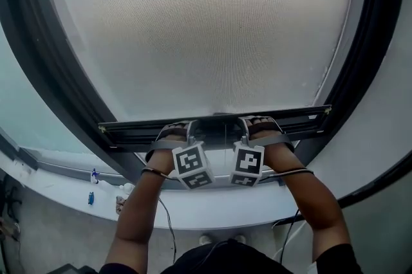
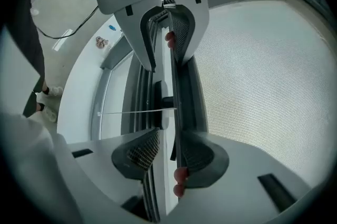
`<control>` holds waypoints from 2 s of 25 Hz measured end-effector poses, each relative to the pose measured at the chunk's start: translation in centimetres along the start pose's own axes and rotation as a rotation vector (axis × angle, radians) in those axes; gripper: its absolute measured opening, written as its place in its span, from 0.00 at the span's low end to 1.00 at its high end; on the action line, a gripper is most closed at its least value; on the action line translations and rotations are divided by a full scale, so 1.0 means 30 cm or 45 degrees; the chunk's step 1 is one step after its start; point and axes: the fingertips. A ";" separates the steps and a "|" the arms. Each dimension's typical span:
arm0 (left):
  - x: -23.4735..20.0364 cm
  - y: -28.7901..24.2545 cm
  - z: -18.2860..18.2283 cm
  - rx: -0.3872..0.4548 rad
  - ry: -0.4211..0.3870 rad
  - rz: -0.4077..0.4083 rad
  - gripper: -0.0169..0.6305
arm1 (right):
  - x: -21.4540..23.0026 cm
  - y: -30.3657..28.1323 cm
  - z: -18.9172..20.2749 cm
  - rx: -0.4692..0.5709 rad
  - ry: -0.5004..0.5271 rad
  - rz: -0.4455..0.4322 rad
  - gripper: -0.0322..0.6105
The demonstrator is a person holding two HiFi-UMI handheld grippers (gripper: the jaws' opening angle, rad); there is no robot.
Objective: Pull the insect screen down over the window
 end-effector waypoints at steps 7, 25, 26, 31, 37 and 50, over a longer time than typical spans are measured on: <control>0.043 -0.009 0.017 -0.041 -0.008 0.052 0.28 | -0.044 -0.005 0.021 -0.068 0.048 -0.051 0.25; 0.217 -0.127 0.036 -0.053 0.024 0.111 0.28 | -0.235 -0.114 0.035 -0.043 -0.016 -0.134 0.25; 0.220 -0.129 0.035 -0.053 0.027 0.112 0.28 | -0.238 -0.115 0.037 -0.046 -0.015 -0.136 0.25; 0.216 -0.125 0.034 -0.035 0.057 0.104 0.28 | -0.234 -0.116 0.033 -0.047 -0.021 -0.135 0.25; 0.221 -0.111 0.028 -0.006 0.072 0.123 0.27 | -0.237 -0.104 0.033 -0.052 -0.016 -0.151 0.25; 0.224 -0.110 0.032 -0.009 0.096 0.074 0.27 | -0.244 -0.094 0.023 -0.029 -0.053 -0.146 0.25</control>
Point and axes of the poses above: the fingertips, and each gripper's own axes: y backward along the fingers, x to its right, z out of its underside, and after that the axes turned 4 degrees about -y, right-handed
